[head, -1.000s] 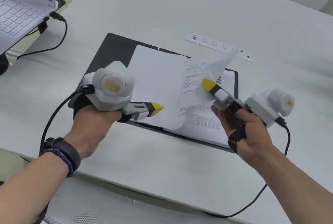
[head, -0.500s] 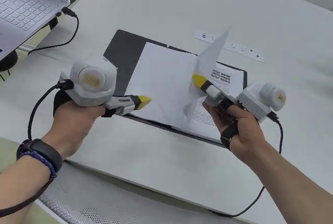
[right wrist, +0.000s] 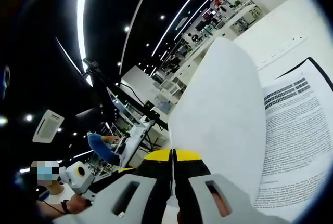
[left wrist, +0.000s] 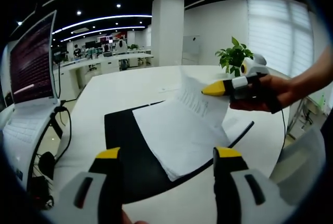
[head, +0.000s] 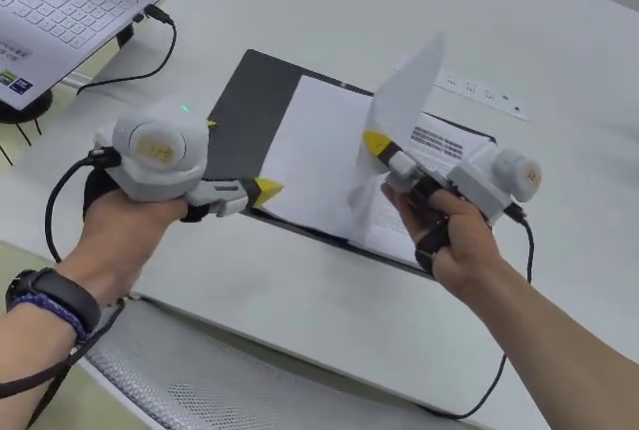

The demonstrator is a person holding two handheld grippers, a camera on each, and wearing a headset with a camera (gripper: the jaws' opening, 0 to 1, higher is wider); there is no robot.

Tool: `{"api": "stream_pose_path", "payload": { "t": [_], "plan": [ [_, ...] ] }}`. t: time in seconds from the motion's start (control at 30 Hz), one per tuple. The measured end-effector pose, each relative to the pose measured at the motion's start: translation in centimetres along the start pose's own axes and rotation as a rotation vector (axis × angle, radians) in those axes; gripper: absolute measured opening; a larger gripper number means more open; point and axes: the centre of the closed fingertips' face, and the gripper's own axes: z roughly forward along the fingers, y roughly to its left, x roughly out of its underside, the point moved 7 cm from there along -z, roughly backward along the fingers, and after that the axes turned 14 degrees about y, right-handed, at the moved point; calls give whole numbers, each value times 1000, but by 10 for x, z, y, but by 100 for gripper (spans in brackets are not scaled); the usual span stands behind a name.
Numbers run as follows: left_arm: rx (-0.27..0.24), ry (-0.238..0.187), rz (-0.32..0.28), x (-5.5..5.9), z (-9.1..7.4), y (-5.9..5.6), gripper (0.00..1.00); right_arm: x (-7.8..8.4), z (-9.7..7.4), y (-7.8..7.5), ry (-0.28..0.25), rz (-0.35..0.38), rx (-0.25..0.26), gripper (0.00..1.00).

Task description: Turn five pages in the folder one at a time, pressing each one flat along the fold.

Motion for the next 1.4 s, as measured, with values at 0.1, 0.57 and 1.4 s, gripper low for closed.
{"api": "stream_pose_path", "payload": {
  "t": [0.1, 0.57, 1.4],
  "plan": [
    [-1, -2, -1, 2, -3, 3, 70, 2, 7, 3, 8, 5, -5, 0],
    [-12, -1, -19, 8, -8, 13, 70, 22, 37, 5, 86, 13, -11, 0],
    [-5, 6, -38, 13, -6, 19, 70, 49, 74, -12, 207, 68, 9, 0]
  ]
}}
